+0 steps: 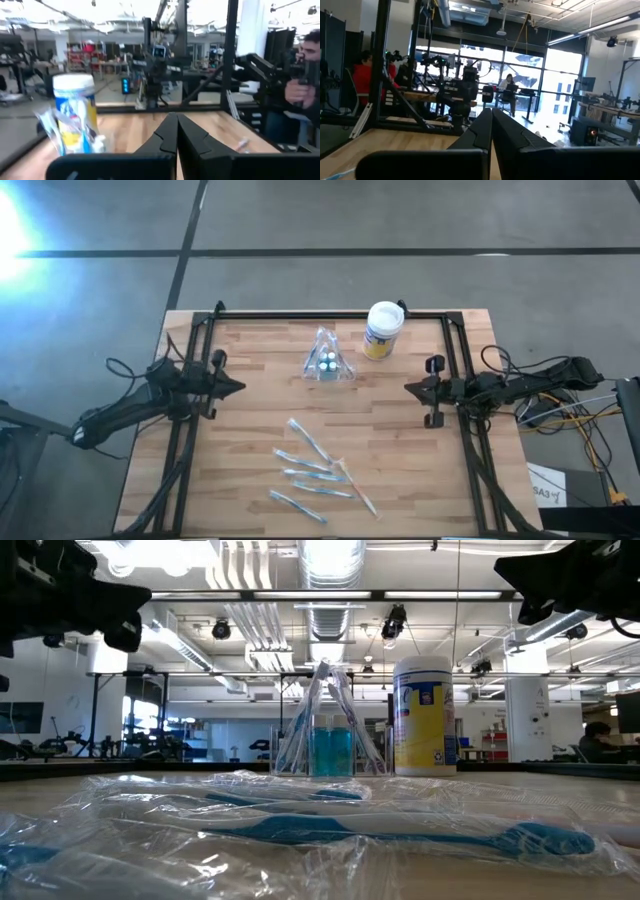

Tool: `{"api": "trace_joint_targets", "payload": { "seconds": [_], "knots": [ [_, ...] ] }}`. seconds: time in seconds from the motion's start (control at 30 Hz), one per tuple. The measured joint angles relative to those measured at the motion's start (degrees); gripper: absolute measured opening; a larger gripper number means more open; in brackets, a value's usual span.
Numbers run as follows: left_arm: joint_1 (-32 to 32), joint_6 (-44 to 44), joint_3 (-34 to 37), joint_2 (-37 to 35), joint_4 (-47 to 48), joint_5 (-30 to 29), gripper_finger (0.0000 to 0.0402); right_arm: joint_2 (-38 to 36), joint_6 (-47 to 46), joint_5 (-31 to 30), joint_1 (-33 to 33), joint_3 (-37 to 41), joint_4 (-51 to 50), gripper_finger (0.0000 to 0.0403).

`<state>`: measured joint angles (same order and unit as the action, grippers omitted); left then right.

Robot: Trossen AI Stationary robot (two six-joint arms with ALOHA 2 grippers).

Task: Pick & Place toothbrushing station
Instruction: Put the yellow toothbrush into the transparent organizer

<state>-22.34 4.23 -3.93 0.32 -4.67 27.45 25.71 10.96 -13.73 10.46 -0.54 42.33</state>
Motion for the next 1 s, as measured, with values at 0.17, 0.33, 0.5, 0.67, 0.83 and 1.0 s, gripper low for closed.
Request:
{"api": "trace_joint_targets", "payload": {
  "seconds": [0.17, 0.33, 0.5, 0.67, 0.83, 1.0],
  "knots": [
    [1.80, -0.25, 2.65, -0.20, -0.14, -0.74, 0.0003, 0.00, -0.15, -0.08, 0.04, 0.00, -0.02, 0.0008],
    [1.94, -0.46, 3.41, -0.31, 0.12, -2.28, 0.0003, 0.00, -1.55, -0.07, 0.04, 0.00, -0.09, 0.0008],
    [1.94, 0.64, 3.44, -0.27, 0.41, -1.92, 0.0003, 0.00, -2.35, -0.08, 0.04, 0.00, -0.11, 0.0008],
    [1.94, 1.92, 3.45, -0.27, 0.63, -1.74, 0.0003, 0.00, -4.37, -0.08, 0.04, 0.00, -0.11, 0.0008],
    [1.94, 2.39, 3.47, -0.27, 0.75, -1.69, 0.0004, 1.45, -10.73, -2.99, 0.34, 0.00, 0.51, 0.0008],
    [1.94, 0.81, 3.48, 0.30, 1.23, -1.61, 0.0006, 6.70, -15.78, -10.97, 2.10, -0.43, 0.24, 0.0008]
  ]
}}
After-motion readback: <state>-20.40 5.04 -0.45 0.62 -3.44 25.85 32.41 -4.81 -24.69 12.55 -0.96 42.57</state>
